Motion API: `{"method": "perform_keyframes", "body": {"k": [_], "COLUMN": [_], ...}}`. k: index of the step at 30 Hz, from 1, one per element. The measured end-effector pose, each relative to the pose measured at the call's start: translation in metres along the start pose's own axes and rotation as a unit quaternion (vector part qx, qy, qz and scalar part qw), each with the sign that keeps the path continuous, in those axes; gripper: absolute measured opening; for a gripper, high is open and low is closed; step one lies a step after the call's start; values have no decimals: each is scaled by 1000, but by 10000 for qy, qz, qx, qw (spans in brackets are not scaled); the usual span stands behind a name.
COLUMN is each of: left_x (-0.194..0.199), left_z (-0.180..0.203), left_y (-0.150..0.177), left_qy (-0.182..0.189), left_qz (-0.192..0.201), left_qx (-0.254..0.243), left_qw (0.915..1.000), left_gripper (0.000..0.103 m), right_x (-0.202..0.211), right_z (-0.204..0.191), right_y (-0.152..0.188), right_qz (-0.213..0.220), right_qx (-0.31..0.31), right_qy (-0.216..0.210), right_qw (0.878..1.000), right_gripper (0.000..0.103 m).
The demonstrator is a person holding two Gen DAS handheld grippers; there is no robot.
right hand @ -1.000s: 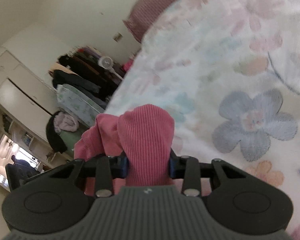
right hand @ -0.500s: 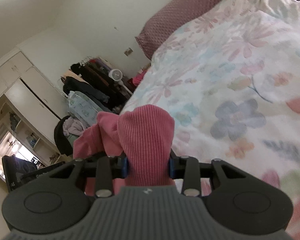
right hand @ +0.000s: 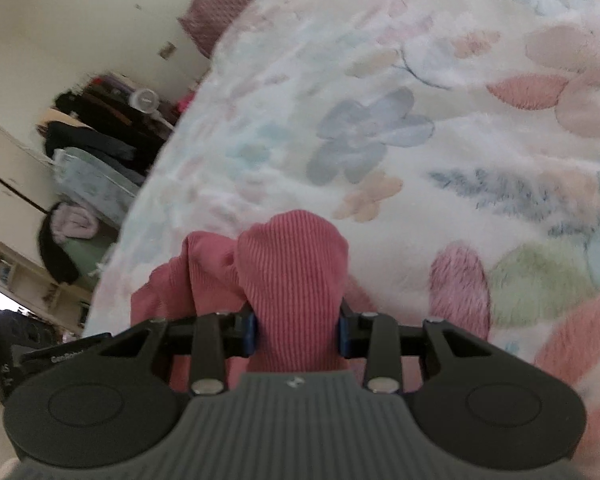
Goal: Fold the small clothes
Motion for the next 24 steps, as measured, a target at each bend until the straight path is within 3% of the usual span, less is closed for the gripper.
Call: {"method": "perform_keyframes", "body": {"k": [5, 9, 13, 17, 22, 24], "left_x": [-35, -44, -42, -23, 24, 50], "left_z": [-30, -50, -58, -51, -35, -19], "left_y": [-4, 2, 1, -6, -24, -30], "left_qy": [-128, -165, -136, -589, -1257, -1592], "left_qz": [-468, -589, -692, -691, -428, -234], "left_qx": [2, -5, 97, -282, -890, -1242], "left_qw": [9988, 9981, 9975, 9955, 9871, 9791], "left_gripper": [26, 42, 49, 68, 68, 67], "right_x": [-43, -57, -61, -52, -18, 5], "right_z": [25, 45, 52, 38, 21, 7], "right_y": [-15, -18, -20, -24, -40, -44], "right_qz": [-356, -510, -578, -561, -290, -145], "right_qx": [-234, -417, -476, -1, 632, 931], "right_qy": [141, 194, 237, 562, 1211, 1310], "right_qw": [9990, 9976, 9969, 9968, 9902, 9869], "right_gripper": [35, 38, 44, 55, 60, 60]}}
Point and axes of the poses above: each gripper's, at about its wrist camera, not at the fingertips, and x roughly against the way its jaws point, z to its right, y to its underside, the point moved 8 cm from there along -x, roughly the way its jaws point, and after that the axes turned 7 degrees about -x, right-handed, at the moved point
